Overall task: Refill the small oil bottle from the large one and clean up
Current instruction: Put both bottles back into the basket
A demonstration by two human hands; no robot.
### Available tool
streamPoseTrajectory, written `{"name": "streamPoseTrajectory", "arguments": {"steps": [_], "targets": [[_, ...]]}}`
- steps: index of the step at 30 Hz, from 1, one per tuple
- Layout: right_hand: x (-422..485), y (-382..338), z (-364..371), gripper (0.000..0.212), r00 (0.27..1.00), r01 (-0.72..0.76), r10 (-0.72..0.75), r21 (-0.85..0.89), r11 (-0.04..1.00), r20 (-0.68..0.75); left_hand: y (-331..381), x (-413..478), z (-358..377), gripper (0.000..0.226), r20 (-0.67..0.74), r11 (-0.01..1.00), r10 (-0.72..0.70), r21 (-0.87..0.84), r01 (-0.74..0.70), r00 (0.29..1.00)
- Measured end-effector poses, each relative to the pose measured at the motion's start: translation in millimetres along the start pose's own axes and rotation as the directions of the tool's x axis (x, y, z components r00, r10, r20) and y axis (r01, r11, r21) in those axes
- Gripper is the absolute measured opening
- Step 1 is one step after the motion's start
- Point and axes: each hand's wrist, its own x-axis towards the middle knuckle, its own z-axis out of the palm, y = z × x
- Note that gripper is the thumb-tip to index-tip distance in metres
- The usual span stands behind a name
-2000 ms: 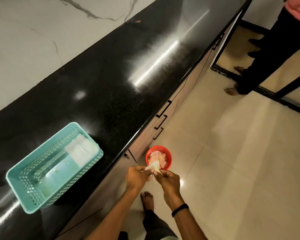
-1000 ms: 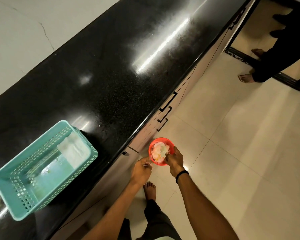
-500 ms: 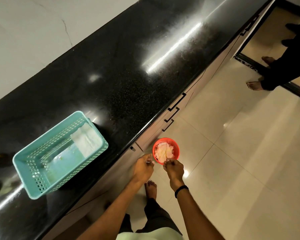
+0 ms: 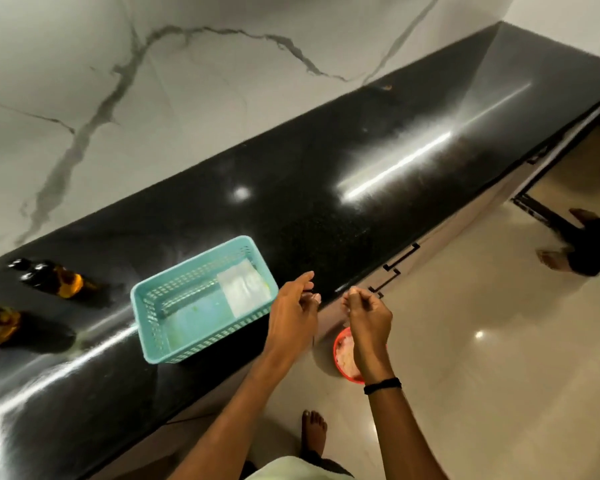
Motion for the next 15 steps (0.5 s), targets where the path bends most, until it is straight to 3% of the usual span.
{"name": "streamPoseTrajectory", "arguments": {"steps": [5,15], "targets": [[-33.0,-53.5,46.0,0.009,0.994,0.096,-0.103,0.145,0.985,0.039,9.9,5.2,-72.8,0.042,-0.223,0.996,0.048,-0.068,-0.064,0.974],[-100.5,-94.6,181.5,0.008,0.918,0.21,-0.257,0.179,0.961,0.303,-44.2,-14.6,-241.9,0.046,-0.535,0.993,-0.054,-0.118,-0.011,0.843]]}}
